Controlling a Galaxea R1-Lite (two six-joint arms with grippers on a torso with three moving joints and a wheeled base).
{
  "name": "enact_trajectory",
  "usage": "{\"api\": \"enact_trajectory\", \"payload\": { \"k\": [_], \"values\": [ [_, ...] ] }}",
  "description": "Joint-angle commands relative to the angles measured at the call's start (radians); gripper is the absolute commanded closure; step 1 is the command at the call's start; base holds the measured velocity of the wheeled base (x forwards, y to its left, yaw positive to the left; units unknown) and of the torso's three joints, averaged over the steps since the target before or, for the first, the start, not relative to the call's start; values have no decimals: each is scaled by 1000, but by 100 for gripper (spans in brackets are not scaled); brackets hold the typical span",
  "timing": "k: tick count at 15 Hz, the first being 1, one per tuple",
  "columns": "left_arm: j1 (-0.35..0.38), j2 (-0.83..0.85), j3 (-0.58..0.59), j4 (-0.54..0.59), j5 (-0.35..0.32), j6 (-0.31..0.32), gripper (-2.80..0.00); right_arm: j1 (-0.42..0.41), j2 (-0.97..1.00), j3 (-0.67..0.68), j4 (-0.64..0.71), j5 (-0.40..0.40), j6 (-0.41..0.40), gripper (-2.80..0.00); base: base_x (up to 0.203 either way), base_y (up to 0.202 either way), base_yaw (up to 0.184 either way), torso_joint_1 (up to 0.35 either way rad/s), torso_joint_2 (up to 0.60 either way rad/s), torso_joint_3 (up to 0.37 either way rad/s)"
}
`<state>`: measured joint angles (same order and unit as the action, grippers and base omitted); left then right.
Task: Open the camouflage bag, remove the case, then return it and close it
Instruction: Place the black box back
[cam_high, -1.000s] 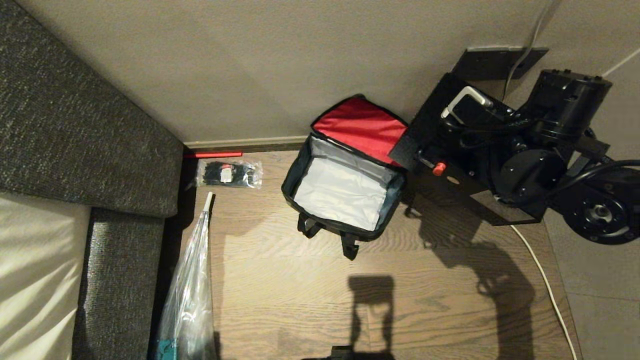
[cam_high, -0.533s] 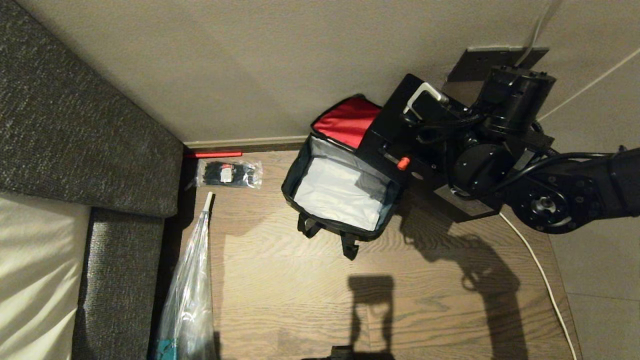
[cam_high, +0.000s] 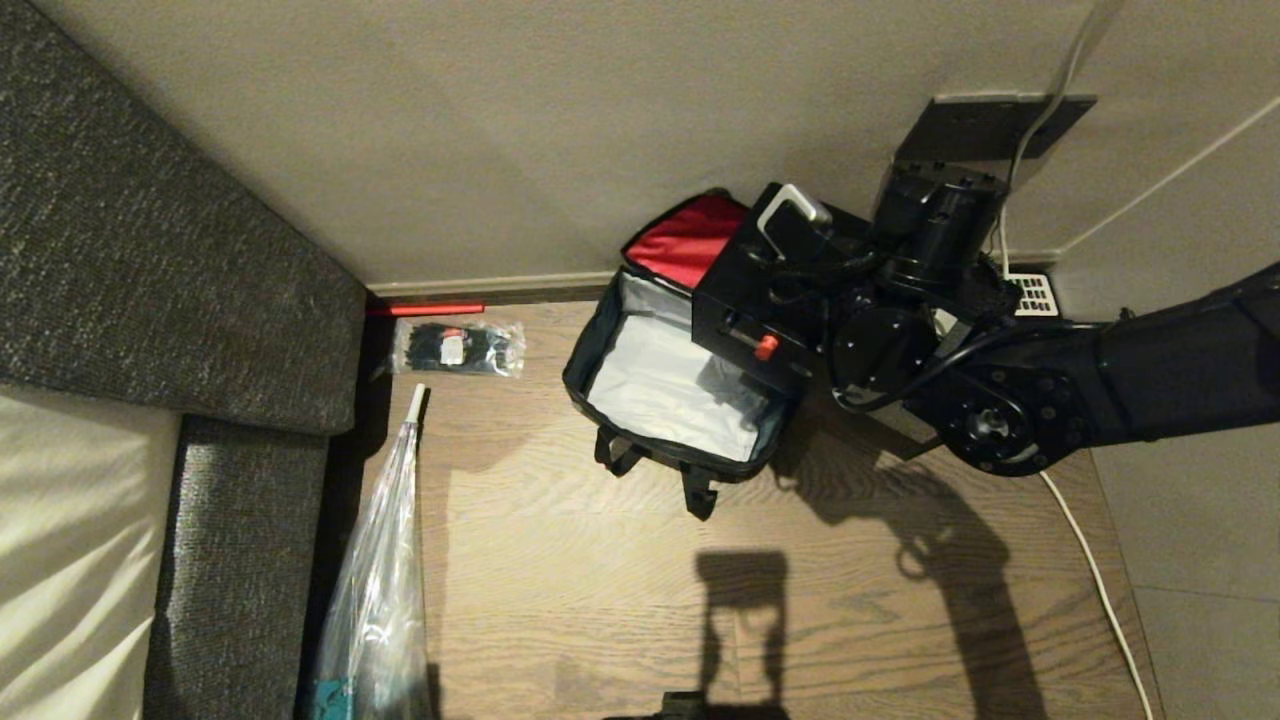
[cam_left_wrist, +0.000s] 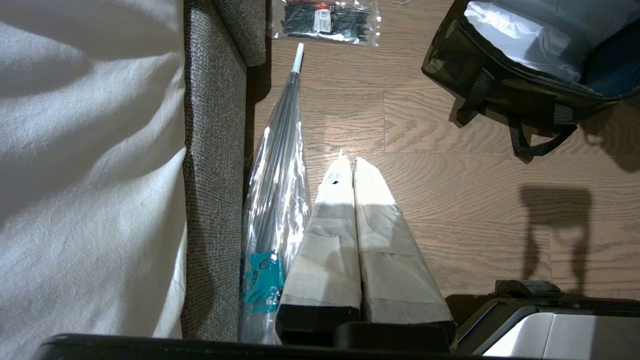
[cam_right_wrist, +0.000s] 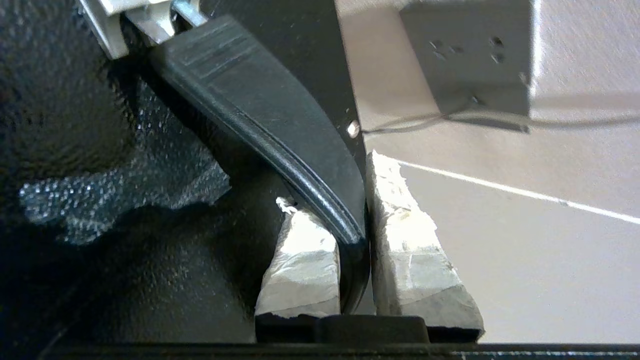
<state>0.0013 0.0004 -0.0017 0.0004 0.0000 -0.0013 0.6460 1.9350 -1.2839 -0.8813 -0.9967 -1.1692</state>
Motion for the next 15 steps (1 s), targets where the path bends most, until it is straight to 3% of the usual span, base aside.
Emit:
{"api": "enact_trajectory", "payload": {
  "k": [1,6,10,15],
  "values": [
    [1,-3,0,0,0,0,0,4,30,3,-7,7,-4,0,0,0,0,0,0,0],
    [0,-3,0,0,0,0,0,23,68,-50,-10,74,-12,0,0,0,0,0,0,0],
    [0,-3,0,0,0,0,0,24,124,-179,16,146,-25,0,0,0,0,0,0,0],
    [1,-3,0,0,0,0,0,24,151,-196,24,241,-18,0,0,0,0,0,0,0]
  ]
}}
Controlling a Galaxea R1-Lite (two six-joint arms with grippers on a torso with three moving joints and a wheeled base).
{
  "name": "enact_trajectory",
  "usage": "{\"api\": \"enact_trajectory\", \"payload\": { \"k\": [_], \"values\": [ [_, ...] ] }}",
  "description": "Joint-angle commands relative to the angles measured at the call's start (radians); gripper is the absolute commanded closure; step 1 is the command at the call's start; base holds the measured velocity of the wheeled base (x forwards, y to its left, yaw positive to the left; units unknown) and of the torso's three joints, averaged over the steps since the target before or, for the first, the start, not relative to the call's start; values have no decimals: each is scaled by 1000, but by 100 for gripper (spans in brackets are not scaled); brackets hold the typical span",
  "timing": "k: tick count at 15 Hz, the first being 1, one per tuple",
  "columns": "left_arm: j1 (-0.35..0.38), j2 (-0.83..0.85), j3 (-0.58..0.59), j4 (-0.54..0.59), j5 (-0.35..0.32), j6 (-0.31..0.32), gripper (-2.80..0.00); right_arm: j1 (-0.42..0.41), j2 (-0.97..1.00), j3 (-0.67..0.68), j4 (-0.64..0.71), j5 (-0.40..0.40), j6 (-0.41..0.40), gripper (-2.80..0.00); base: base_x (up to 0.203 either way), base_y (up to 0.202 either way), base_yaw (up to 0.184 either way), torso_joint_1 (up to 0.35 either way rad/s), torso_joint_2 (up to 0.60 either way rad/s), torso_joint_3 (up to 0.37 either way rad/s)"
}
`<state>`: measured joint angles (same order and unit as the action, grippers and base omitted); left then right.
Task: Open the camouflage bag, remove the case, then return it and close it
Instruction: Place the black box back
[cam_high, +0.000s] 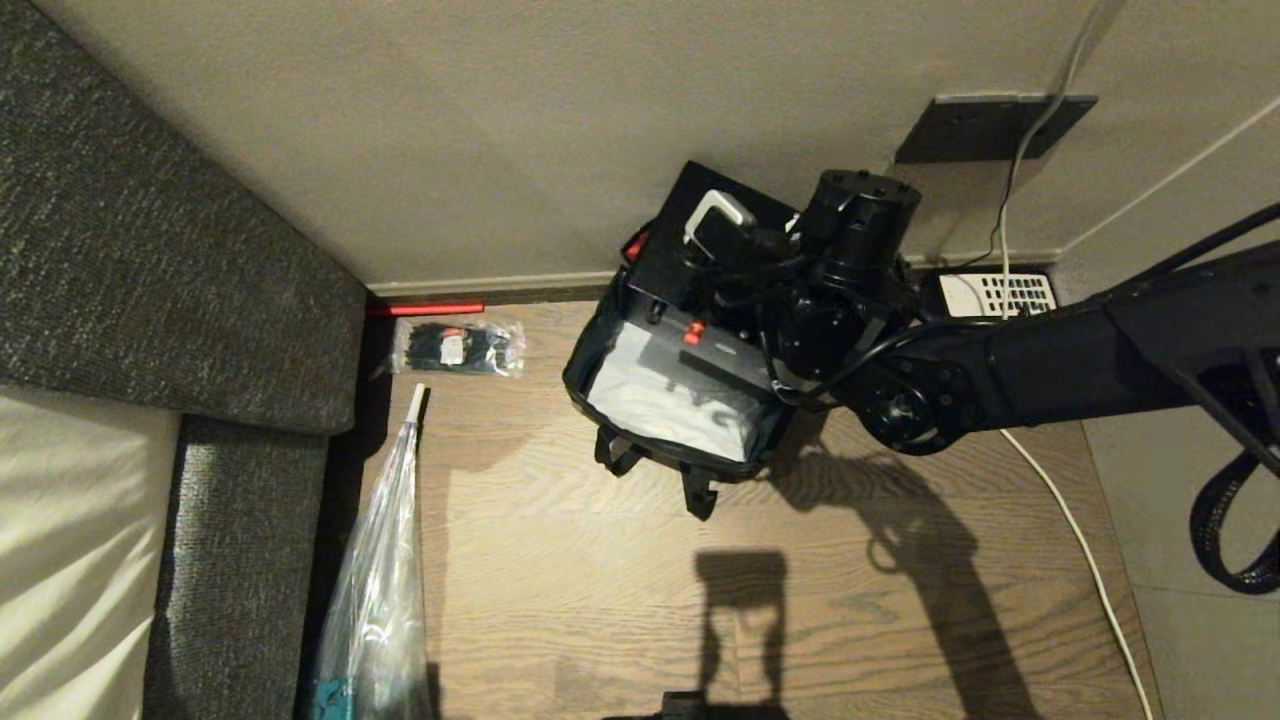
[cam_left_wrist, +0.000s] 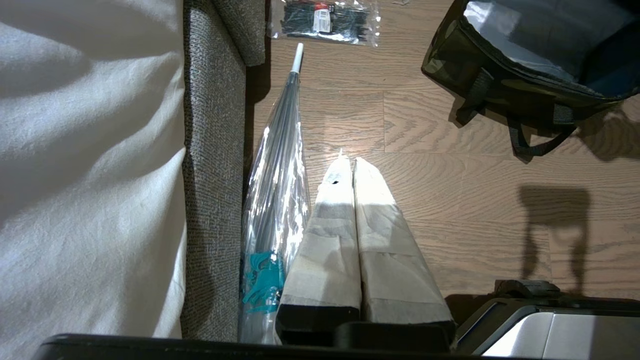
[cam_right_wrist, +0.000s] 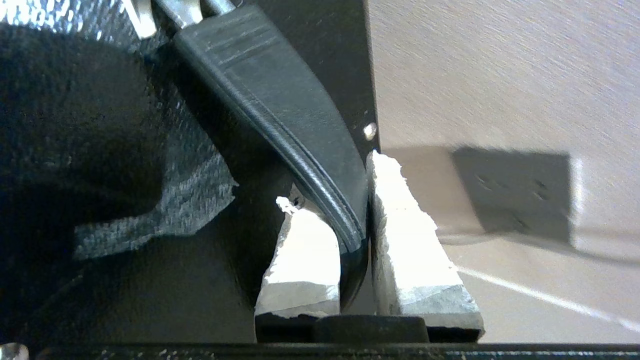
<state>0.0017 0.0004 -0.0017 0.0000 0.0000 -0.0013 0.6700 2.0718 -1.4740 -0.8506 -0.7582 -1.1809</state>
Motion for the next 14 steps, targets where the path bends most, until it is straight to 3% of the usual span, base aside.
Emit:
{"api": "enact_trajectory", "payload": {
  "k": [1,14],
  "values": [
    [0,-3,0,0,0,0,0,3,20,-9,-6,13,-6,0,0,0,0,0,0,0],
    [1,-3,0,0,0,0,0,74,158,-223,52,22,0,0,0,0,0,0,0,0]
  ]
}}
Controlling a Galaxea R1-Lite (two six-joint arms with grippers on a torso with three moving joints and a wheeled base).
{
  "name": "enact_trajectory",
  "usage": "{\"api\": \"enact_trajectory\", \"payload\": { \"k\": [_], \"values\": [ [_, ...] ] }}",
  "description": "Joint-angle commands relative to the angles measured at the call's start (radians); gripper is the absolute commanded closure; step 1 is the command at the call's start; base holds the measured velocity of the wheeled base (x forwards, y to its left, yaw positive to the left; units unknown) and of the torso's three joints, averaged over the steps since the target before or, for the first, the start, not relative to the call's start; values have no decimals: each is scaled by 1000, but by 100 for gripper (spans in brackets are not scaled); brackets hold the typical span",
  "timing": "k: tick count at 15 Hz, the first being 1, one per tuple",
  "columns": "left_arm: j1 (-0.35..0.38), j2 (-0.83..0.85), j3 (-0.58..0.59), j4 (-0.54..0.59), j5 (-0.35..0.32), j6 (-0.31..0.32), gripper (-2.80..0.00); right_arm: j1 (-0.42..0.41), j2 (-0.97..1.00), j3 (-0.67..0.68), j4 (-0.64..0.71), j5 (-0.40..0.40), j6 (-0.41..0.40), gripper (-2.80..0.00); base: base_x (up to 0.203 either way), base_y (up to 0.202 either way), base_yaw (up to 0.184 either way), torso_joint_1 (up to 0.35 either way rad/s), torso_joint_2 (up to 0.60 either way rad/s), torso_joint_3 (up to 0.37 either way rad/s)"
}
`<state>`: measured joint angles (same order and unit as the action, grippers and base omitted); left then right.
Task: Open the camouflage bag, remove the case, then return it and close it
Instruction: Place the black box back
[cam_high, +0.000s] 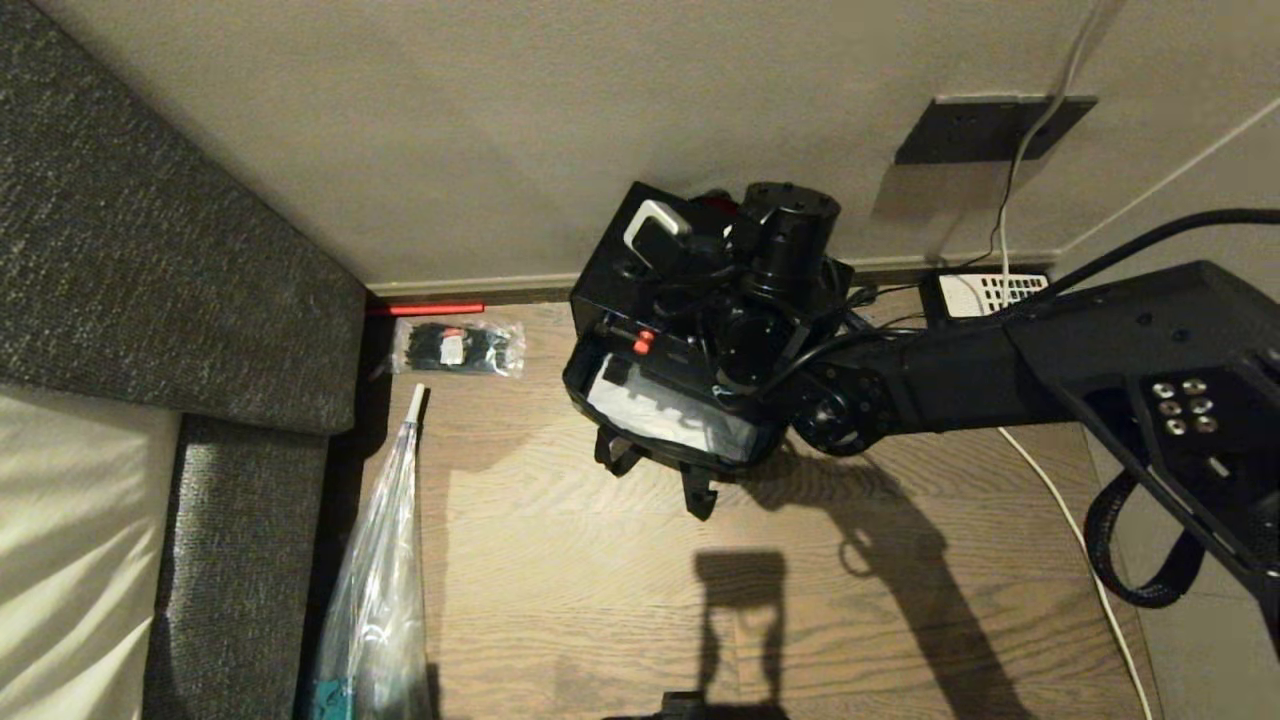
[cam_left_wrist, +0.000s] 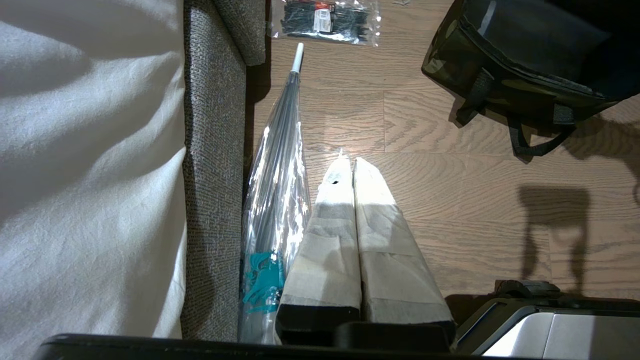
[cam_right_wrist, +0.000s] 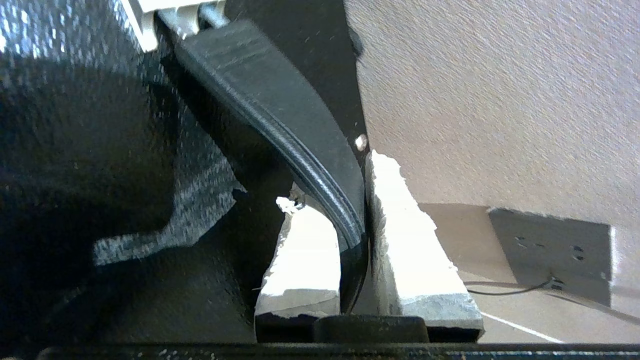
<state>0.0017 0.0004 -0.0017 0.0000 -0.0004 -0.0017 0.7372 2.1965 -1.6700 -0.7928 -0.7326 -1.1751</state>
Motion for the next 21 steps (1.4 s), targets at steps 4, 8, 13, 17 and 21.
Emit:
{"api": "enact_trajectory", "payload": {
  "k": [4,8,13,17,21],
  "values": [
    [1,-3,0,0,0,0,0,10,54,-28,1,-5,22,0,0,0,0,0,0,0],
    [0,-3,0,0,0,0,0,10,62,-36,14,-10,26,0,0,0,0,0,0,0],
    [0,-3,0,0,0,0,0,22,49,-31,18,-15,28,0,0,0,0,0,0,0],
    [1,-3,0,0,0,0,0,53,43,-22,30,-43,29,0,0,0,0,0,0,0],
    [0,-3,0,0,0,0,0,64,43,-22,34,-54,28,0,0,0,0,0,0,0]
  ]
}}
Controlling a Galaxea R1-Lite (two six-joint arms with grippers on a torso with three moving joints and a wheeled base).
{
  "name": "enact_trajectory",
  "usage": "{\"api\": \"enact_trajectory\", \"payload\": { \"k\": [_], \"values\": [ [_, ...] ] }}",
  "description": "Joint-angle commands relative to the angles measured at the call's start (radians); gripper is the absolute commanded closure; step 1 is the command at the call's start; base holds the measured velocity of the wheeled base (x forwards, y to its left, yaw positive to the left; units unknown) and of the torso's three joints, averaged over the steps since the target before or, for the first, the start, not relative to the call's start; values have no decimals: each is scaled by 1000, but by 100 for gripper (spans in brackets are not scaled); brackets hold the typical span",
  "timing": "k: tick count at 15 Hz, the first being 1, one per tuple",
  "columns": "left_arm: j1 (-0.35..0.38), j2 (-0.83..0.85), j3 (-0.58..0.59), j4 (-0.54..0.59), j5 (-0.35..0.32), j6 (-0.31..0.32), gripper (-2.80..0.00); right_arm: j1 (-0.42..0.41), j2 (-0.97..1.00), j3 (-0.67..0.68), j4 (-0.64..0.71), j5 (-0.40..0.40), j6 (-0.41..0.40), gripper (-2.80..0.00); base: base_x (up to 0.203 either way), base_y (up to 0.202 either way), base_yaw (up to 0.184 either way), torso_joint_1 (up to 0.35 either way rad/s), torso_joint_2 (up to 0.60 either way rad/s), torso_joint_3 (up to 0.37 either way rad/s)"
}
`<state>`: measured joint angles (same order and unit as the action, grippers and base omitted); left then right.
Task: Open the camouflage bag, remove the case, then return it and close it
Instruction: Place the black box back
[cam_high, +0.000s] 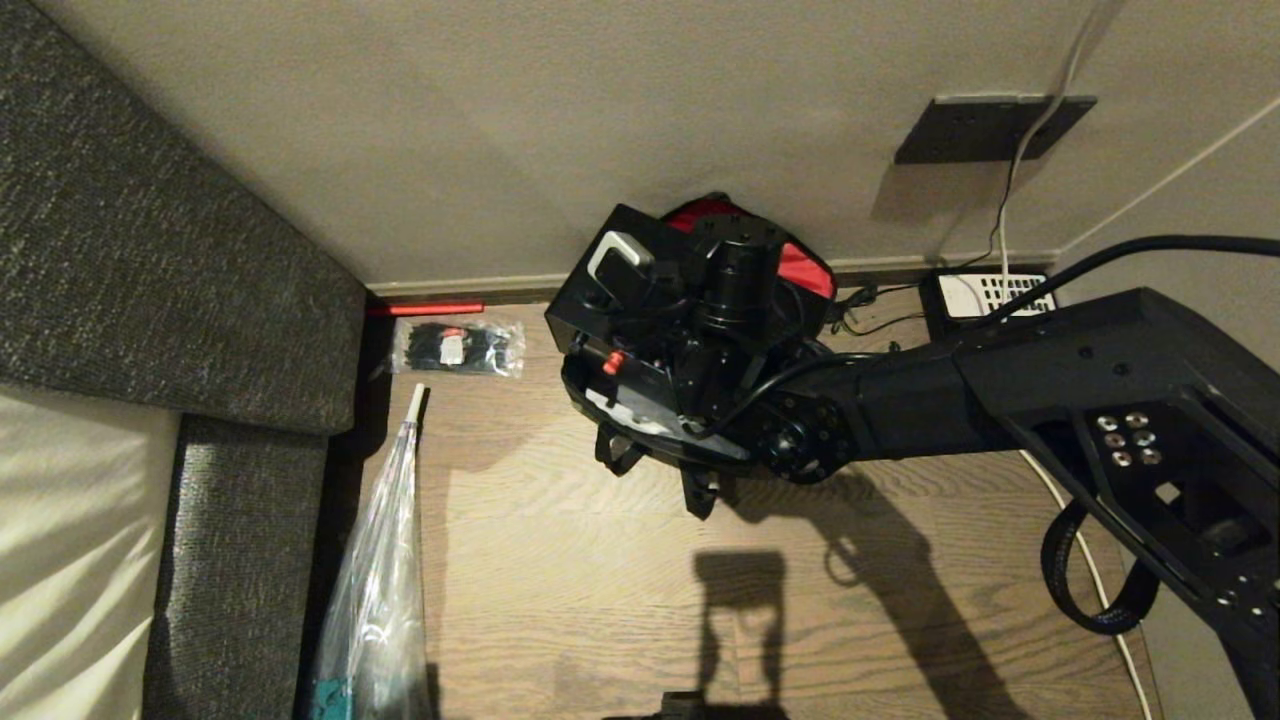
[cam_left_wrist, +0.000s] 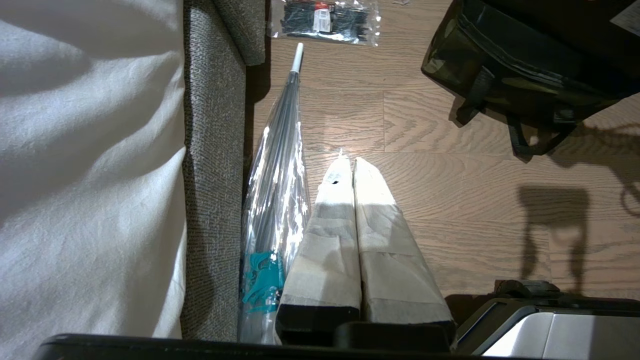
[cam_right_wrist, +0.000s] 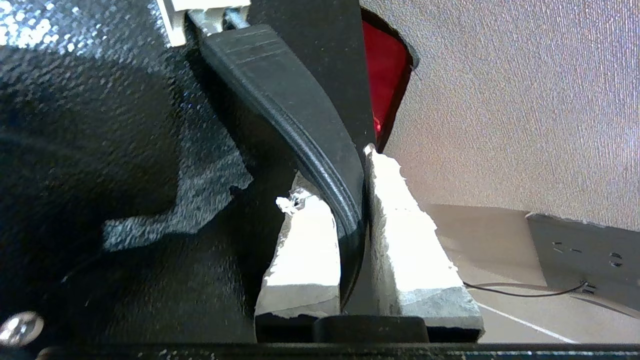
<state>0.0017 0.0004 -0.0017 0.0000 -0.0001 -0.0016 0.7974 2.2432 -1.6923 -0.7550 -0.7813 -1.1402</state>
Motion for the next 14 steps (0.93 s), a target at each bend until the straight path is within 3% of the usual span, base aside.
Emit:
{"api": "enact_trajectory", "payload": {
  "k": [1,7,14],
  "values": [
    [0,-3,0,0,0,0,0,3,-1,5,-1,-7,-1,0,0,0,0,0,0,0],
    [0,-3,0,0,0,0,0,3,4,60,0,-24,51,0,0,0,0,0,0,0],
    [1,-3,0,0,0,0,0,1,-25,119,-3,-24,53,0,0,0,0,0,0,0]
  ]
}}
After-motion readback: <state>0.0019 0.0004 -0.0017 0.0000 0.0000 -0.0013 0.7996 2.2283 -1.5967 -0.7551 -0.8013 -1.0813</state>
